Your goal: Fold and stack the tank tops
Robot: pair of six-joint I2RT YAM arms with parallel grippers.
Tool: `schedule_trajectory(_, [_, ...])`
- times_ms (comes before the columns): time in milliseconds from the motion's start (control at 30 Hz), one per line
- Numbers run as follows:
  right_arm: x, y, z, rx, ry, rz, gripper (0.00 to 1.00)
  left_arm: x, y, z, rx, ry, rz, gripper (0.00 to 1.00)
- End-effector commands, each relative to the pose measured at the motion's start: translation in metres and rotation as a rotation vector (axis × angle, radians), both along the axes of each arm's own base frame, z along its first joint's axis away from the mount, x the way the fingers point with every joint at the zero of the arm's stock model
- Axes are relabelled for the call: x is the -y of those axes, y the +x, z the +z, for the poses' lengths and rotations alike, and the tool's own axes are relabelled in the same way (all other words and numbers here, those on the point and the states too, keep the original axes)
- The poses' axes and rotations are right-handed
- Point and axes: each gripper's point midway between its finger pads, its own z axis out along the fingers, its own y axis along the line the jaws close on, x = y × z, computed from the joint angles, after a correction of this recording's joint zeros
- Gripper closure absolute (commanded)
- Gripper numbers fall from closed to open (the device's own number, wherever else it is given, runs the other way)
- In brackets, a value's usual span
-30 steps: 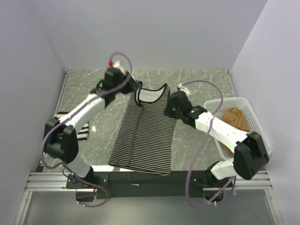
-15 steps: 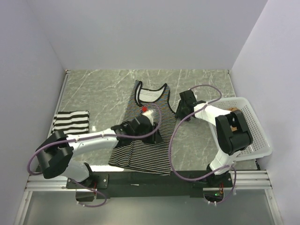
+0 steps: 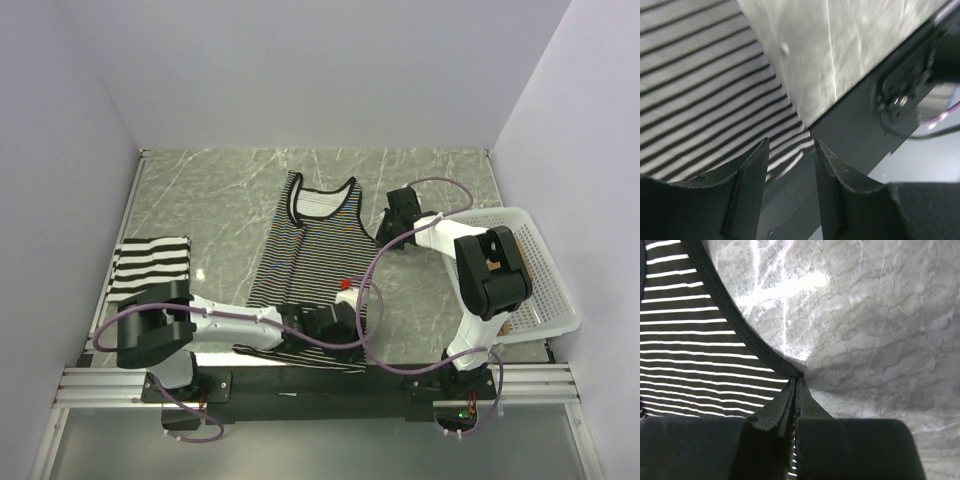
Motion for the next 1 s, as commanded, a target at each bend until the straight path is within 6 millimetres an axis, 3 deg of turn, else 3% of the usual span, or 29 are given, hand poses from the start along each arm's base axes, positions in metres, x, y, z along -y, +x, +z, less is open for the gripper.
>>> schedule_trajectory(0, [0.003, 0.006, 0.0, 0.021, 0.034, -0.009, 1.0, 0.014, -0.008, 0.008, 0.046, 0.002, 0.0, 0.52])
schedule_trajectory(133, [0.002, 0.004, 0.003, 0.03, 0.07, -0.001, 1.0, 0.022, -0.027, 0.004, 0.085, 0.045, -0.037, 0.51])
schedule_trajectory(233, [0.001, 0.002, 0.006, 0.037, 0.082, 0.002, 1.0, 0.027, -0.03, 0.004, 0.124, 0.078, -0.033, 0.51])
schedule_trajectory(767, [0.002, -0.006, -0.001, 0.027, 0.099, 0.007, 1.0, 0.032, -0.03, -0.025, 0.221, 0.247, 0.01, 0.62])
schedule_trajectory(833, [0.003, -0.007, -0.001, 0.026, 0.095, 0.006, 1.0, 0.031, -0.031, -0.029, 0.232, 0.269, 0.012, 0.69])
schedule_trajectory(867, [0.004, -0.008, -0.001, 0.025, 0.092, 0.003, 1.0, 0.03, -0.032, -0.028, 0.238, 0.274, 0.016, 0.78])
schedule_trajectory(967, [0.008, -0.008, 0.001, 0.033, 0.089, -0.008, 1.0, 0.028, -0.033, -0.022, 0.25, 0.269, 0.025, 0.92])
